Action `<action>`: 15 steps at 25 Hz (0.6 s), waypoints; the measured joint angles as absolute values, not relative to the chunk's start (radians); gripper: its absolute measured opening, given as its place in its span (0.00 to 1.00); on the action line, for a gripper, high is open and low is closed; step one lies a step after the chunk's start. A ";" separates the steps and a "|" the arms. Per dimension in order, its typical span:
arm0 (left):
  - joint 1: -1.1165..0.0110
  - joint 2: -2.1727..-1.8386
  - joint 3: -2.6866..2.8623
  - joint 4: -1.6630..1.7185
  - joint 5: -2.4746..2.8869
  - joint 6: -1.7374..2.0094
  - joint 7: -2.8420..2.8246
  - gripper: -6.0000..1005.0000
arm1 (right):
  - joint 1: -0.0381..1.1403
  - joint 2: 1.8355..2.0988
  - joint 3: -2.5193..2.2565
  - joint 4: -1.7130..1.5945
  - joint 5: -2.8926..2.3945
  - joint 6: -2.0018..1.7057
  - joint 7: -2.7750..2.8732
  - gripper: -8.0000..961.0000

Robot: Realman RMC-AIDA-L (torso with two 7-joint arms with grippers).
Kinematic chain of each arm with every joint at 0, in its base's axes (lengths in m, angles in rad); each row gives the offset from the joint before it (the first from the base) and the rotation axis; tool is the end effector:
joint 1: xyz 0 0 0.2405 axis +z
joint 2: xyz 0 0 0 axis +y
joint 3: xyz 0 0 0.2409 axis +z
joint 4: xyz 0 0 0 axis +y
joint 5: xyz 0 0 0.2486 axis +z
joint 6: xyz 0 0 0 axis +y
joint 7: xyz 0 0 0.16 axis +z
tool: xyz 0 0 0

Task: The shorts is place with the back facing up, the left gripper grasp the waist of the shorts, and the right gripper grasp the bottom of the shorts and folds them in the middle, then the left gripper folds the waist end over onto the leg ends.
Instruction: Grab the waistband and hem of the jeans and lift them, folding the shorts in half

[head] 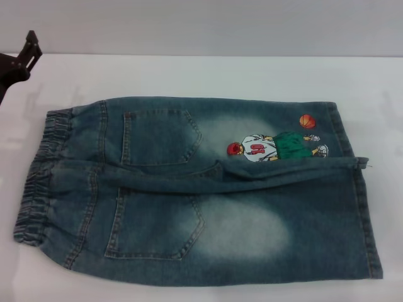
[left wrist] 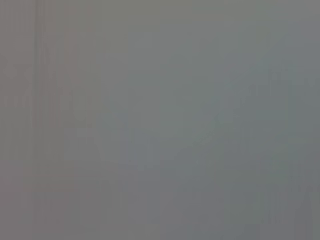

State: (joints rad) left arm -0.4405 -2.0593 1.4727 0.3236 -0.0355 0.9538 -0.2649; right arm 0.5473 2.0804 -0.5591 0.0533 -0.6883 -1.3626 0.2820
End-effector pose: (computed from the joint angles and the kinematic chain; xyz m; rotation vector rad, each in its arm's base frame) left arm -0.3310 0.4109 0.0192 -1.5551 -0.5307 -0.6965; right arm 0.3364 0.3694 0.0148 -1.3919 0.5243 0.8723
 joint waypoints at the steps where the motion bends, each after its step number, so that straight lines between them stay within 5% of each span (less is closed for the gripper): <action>1: -0.437 -2.059 1.467 0.333 -0.038 0.936 -0.268 0.84 | 0.545 2.081 -0.554 0.051 -0.688 -1.363 0.282 0.84; 15: -0.434 -2.069 1.421 0.321 -0.046 1.035 -0.233 0.81 | 0.550 2.082 -0.552 0.050 -0.695 -1.388 0.290 0.84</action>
State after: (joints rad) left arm -0.4337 -2.0692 1.4206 0.3209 -0.0462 1.0346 -0.2329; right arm 0.5501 2.0815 -0.5516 0.0498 -0.6947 -1.3878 0.2901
